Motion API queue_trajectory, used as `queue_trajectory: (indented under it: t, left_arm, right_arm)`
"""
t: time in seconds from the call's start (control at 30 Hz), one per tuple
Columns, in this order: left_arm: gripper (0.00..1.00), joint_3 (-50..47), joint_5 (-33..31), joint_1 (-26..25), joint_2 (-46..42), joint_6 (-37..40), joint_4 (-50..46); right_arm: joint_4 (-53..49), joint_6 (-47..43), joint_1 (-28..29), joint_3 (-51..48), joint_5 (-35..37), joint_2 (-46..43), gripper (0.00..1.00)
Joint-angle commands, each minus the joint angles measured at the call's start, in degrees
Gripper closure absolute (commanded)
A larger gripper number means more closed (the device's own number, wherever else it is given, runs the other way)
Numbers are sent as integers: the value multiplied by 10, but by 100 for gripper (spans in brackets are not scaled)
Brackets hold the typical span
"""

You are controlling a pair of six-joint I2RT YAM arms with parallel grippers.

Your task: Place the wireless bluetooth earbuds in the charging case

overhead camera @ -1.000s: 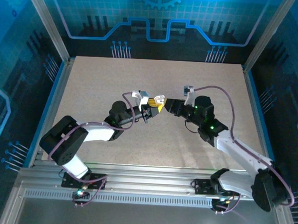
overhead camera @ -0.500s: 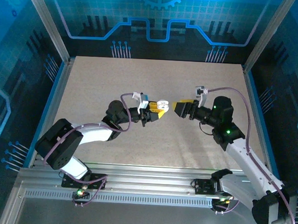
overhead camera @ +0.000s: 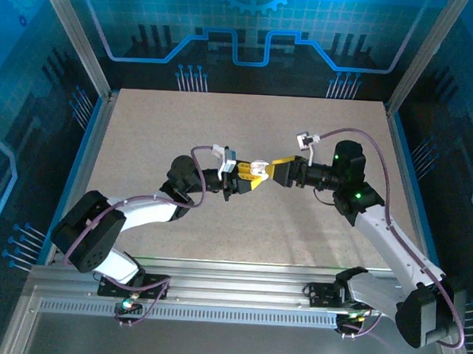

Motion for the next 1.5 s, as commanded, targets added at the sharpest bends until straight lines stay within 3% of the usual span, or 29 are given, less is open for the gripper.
queue_trajectory:
  t: [0.0,0.23,0.53,0.87,1.3,1.47]
  left_arm:
    - [83,15,11,-1,-13,18,3]
    - [82,17,0,-1,-9,15,0]
    - [83,24,7,-2,-10,9,0]
    - [82,22,6,-3,-11,11,-6]
    - [82,18,-7,-3,-5,11,-7]
    - [82,19,8,-3,-1,-4,16]
  right_arm:
    - [16,-2,4,23,-48,5,34]
    - [13,-17,9,29,-79,-1,37]
    - [-60,-42,4,34,28,7,31]
    - [1,-38,30,65,-36,46,31]
    - [6,-57,27,40,-42,-28,40]
    - [-68,-158,23,18,25,-62,41]
